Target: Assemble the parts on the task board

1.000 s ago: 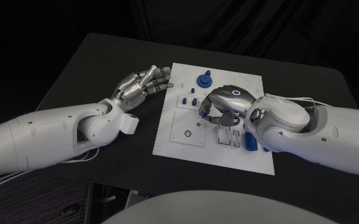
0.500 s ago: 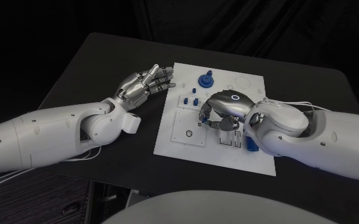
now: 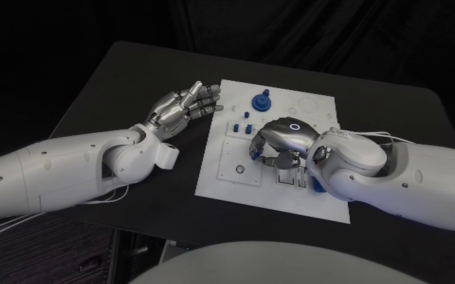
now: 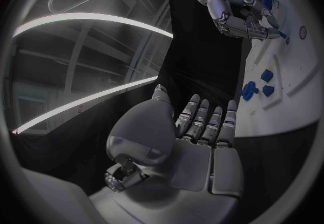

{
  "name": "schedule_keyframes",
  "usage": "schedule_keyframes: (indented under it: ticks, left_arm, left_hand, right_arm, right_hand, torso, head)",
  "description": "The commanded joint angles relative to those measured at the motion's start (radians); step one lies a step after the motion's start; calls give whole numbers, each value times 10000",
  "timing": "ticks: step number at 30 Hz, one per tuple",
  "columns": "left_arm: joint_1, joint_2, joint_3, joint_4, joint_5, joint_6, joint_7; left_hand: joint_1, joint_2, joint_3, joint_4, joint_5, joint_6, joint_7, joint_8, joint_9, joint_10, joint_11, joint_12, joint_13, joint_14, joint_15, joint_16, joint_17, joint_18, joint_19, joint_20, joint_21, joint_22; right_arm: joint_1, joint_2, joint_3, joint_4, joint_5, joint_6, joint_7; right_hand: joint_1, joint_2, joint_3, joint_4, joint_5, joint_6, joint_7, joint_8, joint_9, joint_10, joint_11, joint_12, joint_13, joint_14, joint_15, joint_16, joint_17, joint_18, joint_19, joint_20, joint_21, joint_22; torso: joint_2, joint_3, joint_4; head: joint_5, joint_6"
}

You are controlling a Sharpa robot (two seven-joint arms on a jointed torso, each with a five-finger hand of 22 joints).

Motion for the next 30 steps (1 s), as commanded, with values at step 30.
schedule_keyframes:
  ticks: [30]
  left_arm:
    - [-49, 69, 7, -67, 25, 356, 885]
  left_hand:
    - [-21, 177, -9, 12, 137, 72, 439, 67, 17, -2, 131, 51, 16, -73, -21, 64, -2, 144, -74, 9, 23, -45]
  right_arm:
    - [-118, 162, 5, -237, -429, 74, -126]
  right_hand:
    - [85, 49, 0, -116, -15, 10, 39, -85, 14, 32, 52, -42, 1, -19, 52, -58, -32, -163, -33, 22, -58, 1092]
  torso:
    - [-9, -2, -1]
  head:
    - [3, 1]
